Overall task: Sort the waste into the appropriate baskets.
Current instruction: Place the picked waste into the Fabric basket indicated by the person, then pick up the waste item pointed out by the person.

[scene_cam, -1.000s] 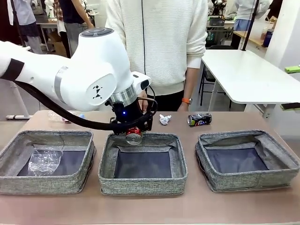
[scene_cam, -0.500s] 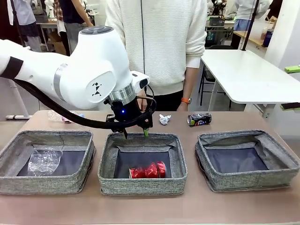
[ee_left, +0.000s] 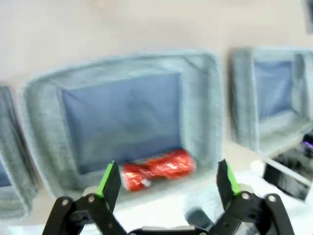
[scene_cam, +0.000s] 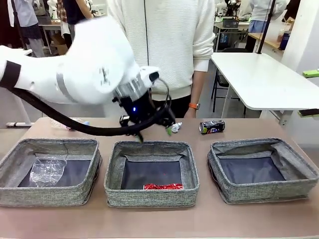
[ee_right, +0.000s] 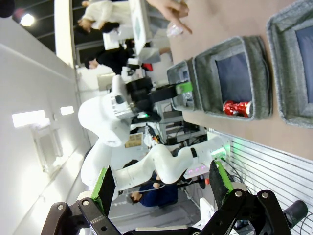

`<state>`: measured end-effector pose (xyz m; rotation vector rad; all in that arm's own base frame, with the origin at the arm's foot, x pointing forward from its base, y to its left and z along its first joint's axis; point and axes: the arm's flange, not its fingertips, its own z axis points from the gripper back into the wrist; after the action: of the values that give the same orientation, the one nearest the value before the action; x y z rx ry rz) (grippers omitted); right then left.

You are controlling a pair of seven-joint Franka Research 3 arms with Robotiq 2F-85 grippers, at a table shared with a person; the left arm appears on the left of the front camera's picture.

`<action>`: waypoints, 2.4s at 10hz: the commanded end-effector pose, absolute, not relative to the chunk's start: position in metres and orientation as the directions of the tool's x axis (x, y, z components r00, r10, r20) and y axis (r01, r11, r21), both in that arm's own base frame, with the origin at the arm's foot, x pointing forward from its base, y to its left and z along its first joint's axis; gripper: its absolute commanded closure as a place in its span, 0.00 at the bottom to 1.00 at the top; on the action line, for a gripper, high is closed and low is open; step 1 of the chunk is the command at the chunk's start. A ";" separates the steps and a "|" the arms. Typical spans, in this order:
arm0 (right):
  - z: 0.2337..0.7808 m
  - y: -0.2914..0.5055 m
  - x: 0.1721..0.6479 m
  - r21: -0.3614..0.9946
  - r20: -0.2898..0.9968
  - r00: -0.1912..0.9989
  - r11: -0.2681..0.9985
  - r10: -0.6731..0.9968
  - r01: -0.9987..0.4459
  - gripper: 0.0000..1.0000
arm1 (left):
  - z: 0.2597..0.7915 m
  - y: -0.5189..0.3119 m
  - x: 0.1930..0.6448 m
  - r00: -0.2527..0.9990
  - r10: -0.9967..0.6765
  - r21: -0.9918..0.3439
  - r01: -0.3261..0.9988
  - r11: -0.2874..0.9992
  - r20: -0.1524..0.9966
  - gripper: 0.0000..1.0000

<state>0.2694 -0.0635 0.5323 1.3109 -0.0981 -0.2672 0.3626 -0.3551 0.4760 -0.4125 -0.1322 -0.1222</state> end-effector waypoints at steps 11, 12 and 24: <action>0.534 -0.064 0.271 0.969 -0.054 0.968 0.221 -0.246 0.111 0.00 | 0.492 0.074 0.282 0.963 0.246 -0.973 -0.157 0.170 -0.112 0.00; 0.534 -0.064 0.271 0.969 -0.054 0.968 0.221 -0.246 0.111 0.00 | 0.536 0.059 0.281 0.981 0.121 -0.957 0.115 0.268 0.152 0.00; 0.534 -0.064 0.271 0.969 -0.054 0.968 0.221 -0.246 0.111 0.00 | 0.536 0.059 0.281 0.981 0.121 -0.957 0.115 0.268 0.152 0.00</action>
<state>0.2694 -0.0638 0.5323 1.3108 -0.0986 -0.2682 0.2831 0.0583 0.5373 -1.2916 -0.2034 0.0196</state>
